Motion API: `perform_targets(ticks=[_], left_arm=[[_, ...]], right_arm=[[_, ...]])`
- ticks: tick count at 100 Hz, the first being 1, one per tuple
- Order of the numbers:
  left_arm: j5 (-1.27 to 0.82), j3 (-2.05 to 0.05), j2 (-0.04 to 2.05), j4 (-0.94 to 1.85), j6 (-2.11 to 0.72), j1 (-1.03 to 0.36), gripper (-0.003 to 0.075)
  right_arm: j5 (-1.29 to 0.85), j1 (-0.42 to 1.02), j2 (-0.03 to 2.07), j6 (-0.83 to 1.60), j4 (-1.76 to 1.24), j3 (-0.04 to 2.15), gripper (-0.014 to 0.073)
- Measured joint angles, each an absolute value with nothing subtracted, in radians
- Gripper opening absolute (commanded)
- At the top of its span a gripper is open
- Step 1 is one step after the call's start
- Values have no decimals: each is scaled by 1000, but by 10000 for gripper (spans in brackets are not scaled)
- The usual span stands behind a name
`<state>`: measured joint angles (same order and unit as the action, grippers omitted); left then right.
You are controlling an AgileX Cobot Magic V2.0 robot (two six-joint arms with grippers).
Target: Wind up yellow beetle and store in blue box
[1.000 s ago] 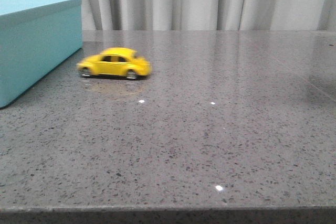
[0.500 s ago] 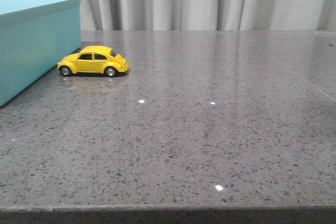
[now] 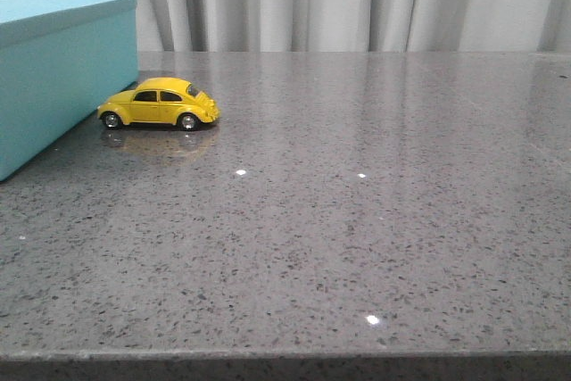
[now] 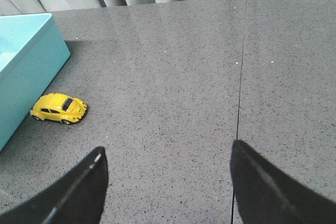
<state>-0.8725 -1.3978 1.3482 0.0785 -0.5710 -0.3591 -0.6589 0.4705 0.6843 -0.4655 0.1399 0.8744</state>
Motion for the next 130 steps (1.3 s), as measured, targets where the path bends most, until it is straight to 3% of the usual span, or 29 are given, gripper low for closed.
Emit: perform_targets(ticks=[37, 117, 130], left_arm=[[-1155, -1758, 1695, 79, -805, -442, 551], [-1167, -1775, 1942, 30, -890, -443, 547], [-1158, -1775, 1944, 30, -890, -443, 471]], right_arm=[[-659, 471, 684, -465, 128, 874, 496], [-659, 471, 684, -465, 108, 874, 496], [-659, 471, 684, -465, 108, 874, 496]])
